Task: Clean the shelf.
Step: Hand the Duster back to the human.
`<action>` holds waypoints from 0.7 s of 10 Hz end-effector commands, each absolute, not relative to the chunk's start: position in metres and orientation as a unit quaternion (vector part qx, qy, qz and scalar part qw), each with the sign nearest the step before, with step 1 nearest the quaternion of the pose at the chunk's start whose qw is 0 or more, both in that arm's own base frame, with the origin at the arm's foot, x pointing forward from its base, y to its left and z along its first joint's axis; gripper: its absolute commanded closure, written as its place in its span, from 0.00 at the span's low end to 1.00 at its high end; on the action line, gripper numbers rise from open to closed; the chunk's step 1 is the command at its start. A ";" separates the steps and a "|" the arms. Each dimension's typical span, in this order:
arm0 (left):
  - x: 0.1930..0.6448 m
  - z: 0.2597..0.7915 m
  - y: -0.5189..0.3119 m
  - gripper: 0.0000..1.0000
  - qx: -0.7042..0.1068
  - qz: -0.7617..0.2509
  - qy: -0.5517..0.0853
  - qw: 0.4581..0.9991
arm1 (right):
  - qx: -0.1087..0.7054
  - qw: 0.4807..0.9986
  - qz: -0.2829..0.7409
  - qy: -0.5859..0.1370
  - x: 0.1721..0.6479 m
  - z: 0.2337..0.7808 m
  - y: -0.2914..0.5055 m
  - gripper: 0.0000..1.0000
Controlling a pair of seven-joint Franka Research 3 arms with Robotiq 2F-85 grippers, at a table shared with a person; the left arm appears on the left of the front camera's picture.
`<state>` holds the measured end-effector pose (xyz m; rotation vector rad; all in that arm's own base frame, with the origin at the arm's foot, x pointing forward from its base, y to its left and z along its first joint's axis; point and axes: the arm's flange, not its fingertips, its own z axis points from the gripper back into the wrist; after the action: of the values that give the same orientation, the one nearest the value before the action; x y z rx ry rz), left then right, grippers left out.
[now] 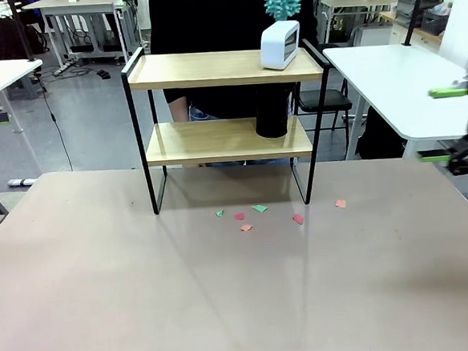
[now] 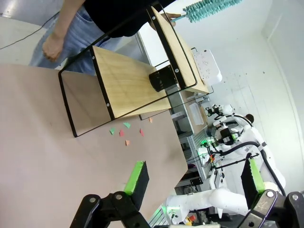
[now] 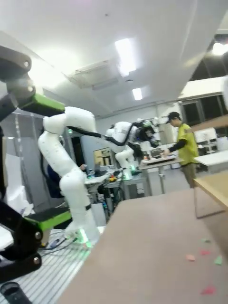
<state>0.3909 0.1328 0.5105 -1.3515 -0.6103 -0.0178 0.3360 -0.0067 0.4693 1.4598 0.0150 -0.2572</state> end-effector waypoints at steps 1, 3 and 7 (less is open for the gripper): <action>0.390 0.513 0.129 0.00 -0.618 -0.005 -0.288 0.732 | 0.646 0.749 -0.141 -0.044 0.349 0.447 0.008 0.00; 0.390 0.513 0.129 0.00 -0.618 -0.005 -0.288 0.732 | 0.665 0.738 -0.117 0.007 0.336 0.469 -0.007 0.00; 0.390 0.513 0.129 0.00 -0.618 -0.005 -0.288 0.732 | 0.665 0.738 -0.117 0.007 0.336 0.469 -0.007 0.00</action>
<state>0.3907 0.1332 0.5105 -1.3512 -0.6110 -0.0171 0.3391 -0.0080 0.4676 1.4637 -0.0081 -0.2520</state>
